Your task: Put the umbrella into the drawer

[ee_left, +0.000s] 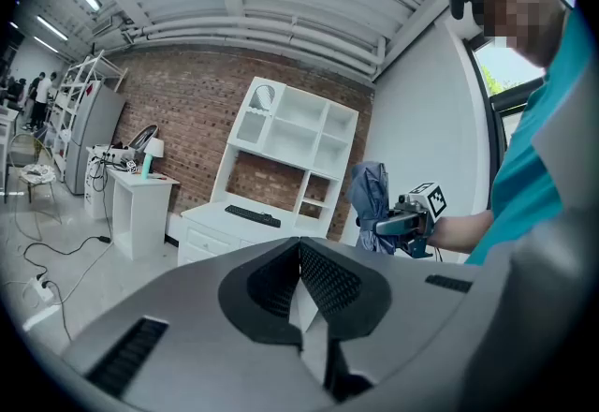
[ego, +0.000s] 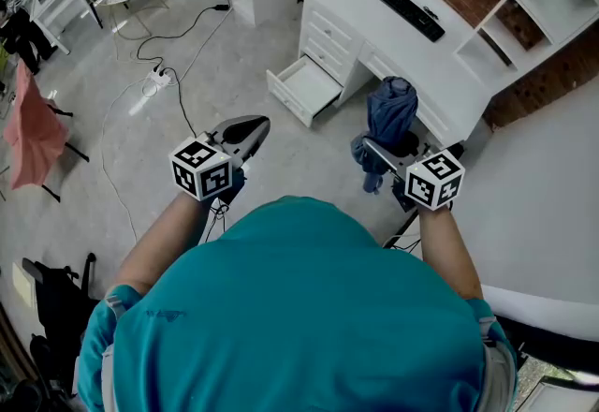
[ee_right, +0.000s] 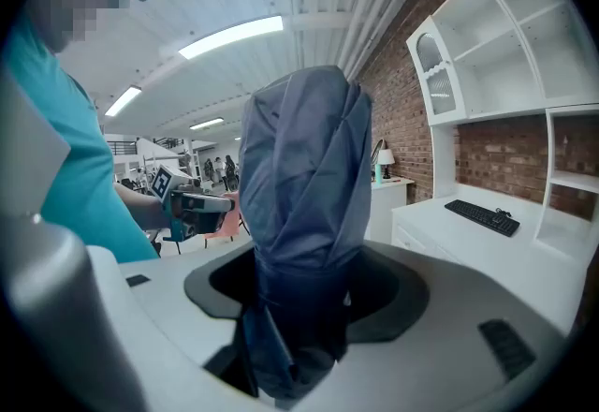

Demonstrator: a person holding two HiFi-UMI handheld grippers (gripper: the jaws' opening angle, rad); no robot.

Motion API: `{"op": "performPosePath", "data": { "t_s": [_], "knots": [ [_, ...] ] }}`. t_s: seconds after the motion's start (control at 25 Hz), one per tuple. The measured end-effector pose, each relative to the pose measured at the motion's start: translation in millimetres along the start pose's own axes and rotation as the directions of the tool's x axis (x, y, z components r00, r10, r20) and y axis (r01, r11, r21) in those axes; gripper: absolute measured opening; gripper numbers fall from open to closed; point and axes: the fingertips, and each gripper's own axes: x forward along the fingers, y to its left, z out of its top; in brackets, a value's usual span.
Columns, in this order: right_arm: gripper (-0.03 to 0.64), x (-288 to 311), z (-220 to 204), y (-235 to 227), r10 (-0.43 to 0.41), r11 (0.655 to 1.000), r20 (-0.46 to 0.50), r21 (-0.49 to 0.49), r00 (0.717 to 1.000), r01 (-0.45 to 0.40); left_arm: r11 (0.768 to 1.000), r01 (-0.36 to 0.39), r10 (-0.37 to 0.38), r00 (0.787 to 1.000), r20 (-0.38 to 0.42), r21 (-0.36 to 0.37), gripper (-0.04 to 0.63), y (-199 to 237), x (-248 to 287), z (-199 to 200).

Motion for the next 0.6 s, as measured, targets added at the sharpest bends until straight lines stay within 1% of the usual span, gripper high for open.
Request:
{"op": "performPosePath", "data": {
  "t_s": [0.28,0.6],
  "knots": [
    [0.278,-11.2,-2.1,-10.0,0.023,1.000,0.006,-0.006,1.000,-0.023,1.000,-0.017,0.017,1.000,0.007,0.004,0.015,-10.7,14.0,2.0],
    [0.278,-50.1,-8.3,-37.9,0.051,0.998,0.004,-0.037,0.999,-0.050,0.999,-0.042,0.042,0.999,0.028,-0.001,0.015,-46.9,49.2,2.6]
  ]
}}
